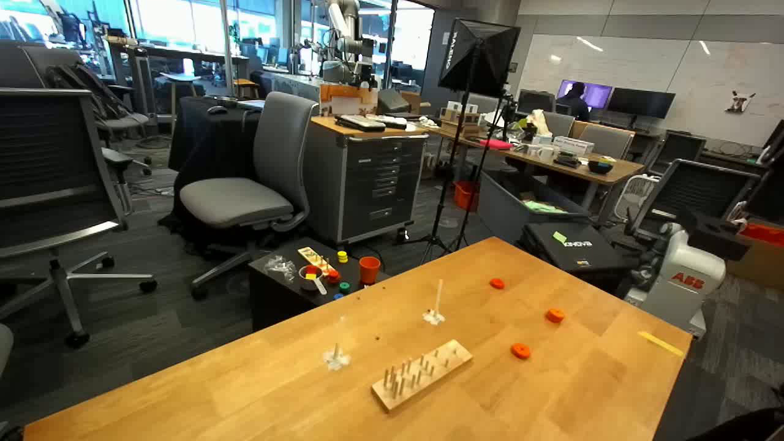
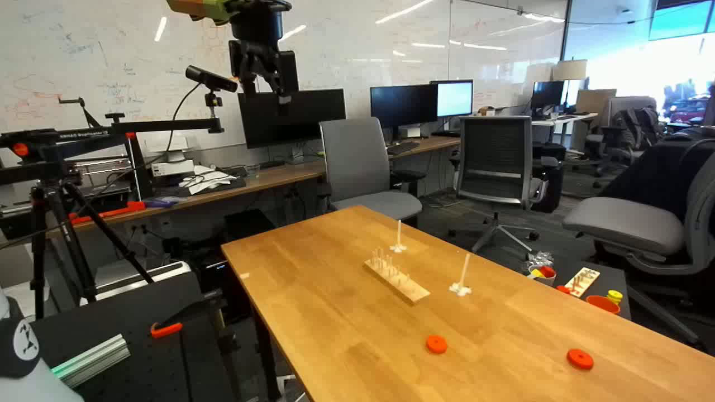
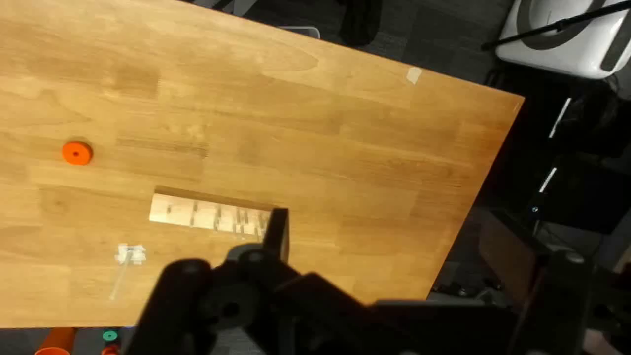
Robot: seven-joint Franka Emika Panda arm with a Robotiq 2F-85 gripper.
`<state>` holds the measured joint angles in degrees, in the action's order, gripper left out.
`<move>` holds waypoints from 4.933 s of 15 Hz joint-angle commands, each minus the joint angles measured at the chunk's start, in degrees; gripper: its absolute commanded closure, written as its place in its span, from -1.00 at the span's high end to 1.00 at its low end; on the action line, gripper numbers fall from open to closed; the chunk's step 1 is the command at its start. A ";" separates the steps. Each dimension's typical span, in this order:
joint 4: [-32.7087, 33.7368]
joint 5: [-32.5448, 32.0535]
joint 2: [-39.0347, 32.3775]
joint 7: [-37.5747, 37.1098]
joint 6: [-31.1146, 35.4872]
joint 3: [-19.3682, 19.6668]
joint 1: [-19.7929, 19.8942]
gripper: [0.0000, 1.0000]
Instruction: Attach the orange discs to the rods on the wooden rack
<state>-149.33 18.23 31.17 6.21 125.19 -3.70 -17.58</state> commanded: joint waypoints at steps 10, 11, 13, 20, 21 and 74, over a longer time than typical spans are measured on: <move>-0.43 -3.61 -0.48 -0.32 3.82 -1.48 3.69 1.00; -0.75 -4.91 -0.75 -0.57 5.47 -1.08 4.83 1.00; -1.47 -9.25 -2.43 -1.52 11.19 0.18 9.13 1.00; 2.16 -17.06 -18.96 -7.92 30.19 5.09 23.00 1.00; 3.75 -17.83 -22.62 -9.83 31.78 5.44 24.64 1.00; 41.33 -11.63 -71.99 -33.53 22.22 16.55 23.95 1.00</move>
<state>-110.26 6.46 -37.35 -26.03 148.16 10.64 7.52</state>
